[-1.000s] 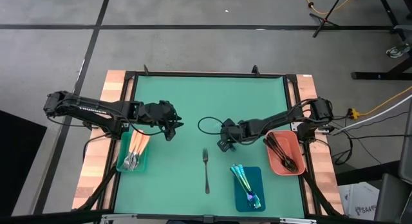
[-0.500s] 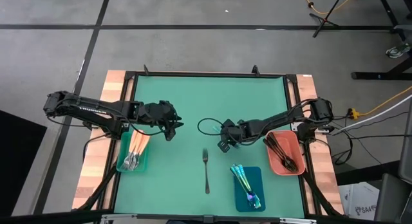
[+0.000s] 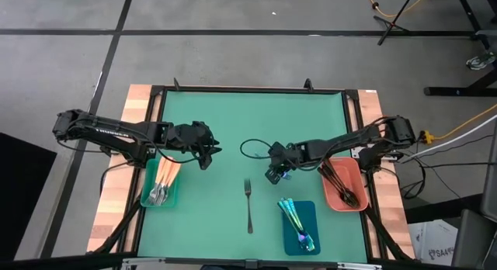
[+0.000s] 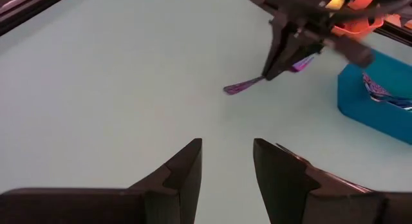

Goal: Sort silverware by color (type)
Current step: Put the blue fork into the blue bin

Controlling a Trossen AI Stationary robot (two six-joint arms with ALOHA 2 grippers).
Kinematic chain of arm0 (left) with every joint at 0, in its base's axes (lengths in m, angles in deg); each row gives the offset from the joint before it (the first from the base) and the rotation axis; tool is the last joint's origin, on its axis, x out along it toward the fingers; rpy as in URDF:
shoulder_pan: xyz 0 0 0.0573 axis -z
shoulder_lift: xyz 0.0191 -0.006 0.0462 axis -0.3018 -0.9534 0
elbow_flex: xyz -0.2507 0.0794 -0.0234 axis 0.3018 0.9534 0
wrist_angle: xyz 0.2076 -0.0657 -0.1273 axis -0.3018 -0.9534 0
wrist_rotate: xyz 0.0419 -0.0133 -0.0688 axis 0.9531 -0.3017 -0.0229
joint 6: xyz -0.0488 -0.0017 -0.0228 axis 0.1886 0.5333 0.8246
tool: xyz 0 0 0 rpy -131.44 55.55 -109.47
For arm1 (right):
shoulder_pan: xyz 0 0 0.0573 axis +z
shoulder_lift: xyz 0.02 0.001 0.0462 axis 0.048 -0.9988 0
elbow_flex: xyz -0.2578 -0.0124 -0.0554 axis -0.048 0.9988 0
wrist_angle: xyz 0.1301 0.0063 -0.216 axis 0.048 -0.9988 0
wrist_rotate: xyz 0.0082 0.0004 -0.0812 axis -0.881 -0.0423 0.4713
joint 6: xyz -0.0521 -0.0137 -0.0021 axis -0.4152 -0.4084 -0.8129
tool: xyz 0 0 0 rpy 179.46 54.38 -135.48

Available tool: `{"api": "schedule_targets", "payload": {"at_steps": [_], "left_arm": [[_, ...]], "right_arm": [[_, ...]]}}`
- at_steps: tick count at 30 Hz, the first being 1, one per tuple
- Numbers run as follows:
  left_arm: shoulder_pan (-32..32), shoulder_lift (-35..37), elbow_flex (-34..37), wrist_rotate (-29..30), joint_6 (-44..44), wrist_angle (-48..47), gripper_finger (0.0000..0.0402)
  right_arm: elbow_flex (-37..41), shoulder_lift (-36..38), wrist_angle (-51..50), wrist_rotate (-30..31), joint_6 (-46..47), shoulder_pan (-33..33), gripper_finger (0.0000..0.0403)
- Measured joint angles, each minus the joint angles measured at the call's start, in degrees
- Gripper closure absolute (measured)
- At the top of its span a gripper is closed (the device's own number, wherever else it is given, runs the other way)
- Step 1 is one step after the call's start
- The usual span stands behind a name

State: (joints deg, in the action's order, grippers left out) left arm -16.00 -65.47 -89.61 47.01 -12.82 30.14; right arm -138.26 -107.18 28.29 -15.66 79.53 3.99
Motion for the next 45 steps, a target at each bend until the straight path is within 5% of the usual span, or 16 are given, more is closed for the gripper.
{"api": "schedule_targets", "payload": {"at_steps": [7,12,22,33,45], "left_arm": [[0.02,0.0,0.0,0.0,0.0,0.01,0.0269],[0.02,0.0,0.0,0.0,0.01,0.01,0.0269],[0.02,0.0,0.0,0.0,0.02,0.0,0.0269],[0.02,0.0,0.0,0.0,0.02,-0.27,0.0269],[0.02,0.0,0.0,-0.01,0.02,-0.28,0.0269]], "right_arm": [[-0.11,7.28,0.07,-7.88,0.52,0.77,0.0403],[-0.13,12.31,0.24,-7.95,5.08,5.24,0.0403],[-0.2,15.91,0.06,7.37,25.34,23.98,0.0403],[-0.24,11.31,-1.44,29.09,49.05,43.72,0.0403],[-0.25,4.15,-2.5,27.77,57.32,45.75,0.0403]]}}
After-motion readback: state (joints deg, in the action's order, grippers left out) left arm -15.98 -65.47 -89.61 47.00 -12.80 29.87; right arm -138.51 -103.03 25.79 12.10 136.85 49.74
